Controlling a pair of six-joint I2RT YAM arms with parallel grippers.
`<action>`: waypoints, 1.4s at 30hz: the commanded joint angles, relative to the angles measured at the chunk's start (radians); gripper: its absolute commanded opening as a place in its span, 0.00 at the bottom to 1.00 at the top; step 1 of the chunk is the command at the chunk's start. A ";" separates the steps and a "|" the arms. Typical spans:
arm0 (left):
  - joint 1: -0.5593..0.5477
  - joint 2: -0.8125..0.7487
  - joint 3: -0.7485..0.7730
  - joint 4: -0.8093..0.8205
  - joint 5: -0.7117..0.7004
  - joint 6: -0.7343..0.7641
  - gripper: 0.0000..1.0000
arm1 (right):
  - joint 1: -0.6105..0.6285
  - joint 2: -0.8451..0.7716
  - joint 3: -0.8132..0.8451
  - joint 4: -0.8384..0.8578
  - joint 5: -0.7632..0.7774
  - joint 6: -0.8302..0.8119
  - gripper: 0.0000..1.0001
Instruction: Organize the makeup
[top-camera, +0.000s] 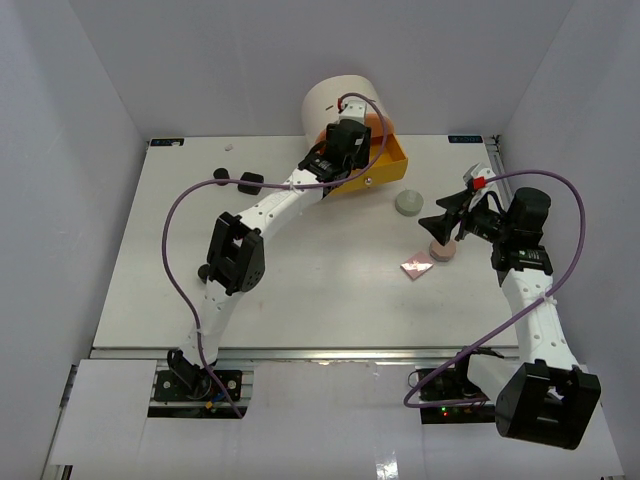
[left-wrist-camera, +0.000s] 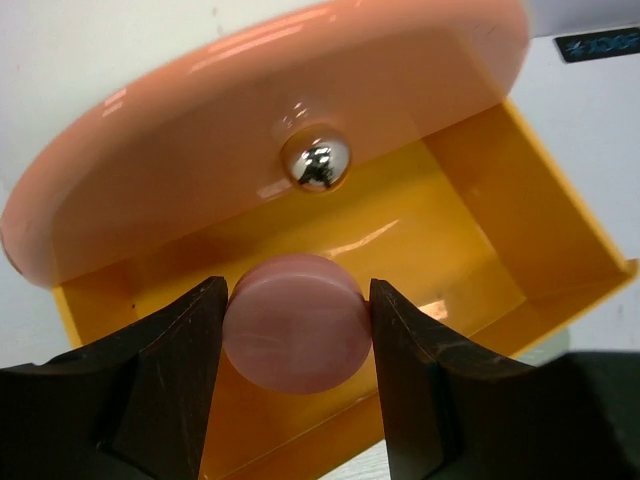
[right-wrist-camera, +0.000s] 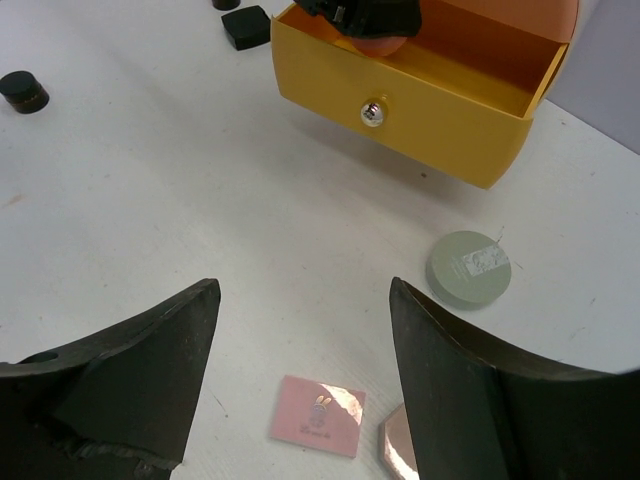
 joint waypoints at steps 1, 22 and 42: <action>-0.001 -0.092 -0.025 0.037 -0.048 0.023 0.67 | -0.006 0.008 -0.009 0.040 -0.024 0.013 0.78; 0.080 -0.841 -0.813 0.028 0.295 0.022 0.98 | 0.099 0.502 0.249 -0.434 0.771 -0.021 0.90; 0.249 -1.264 -1.383 0.105 0.343 0.024 0.98 | 0.137 0.620 0.214 -0.384 0.914 -0.005 0.91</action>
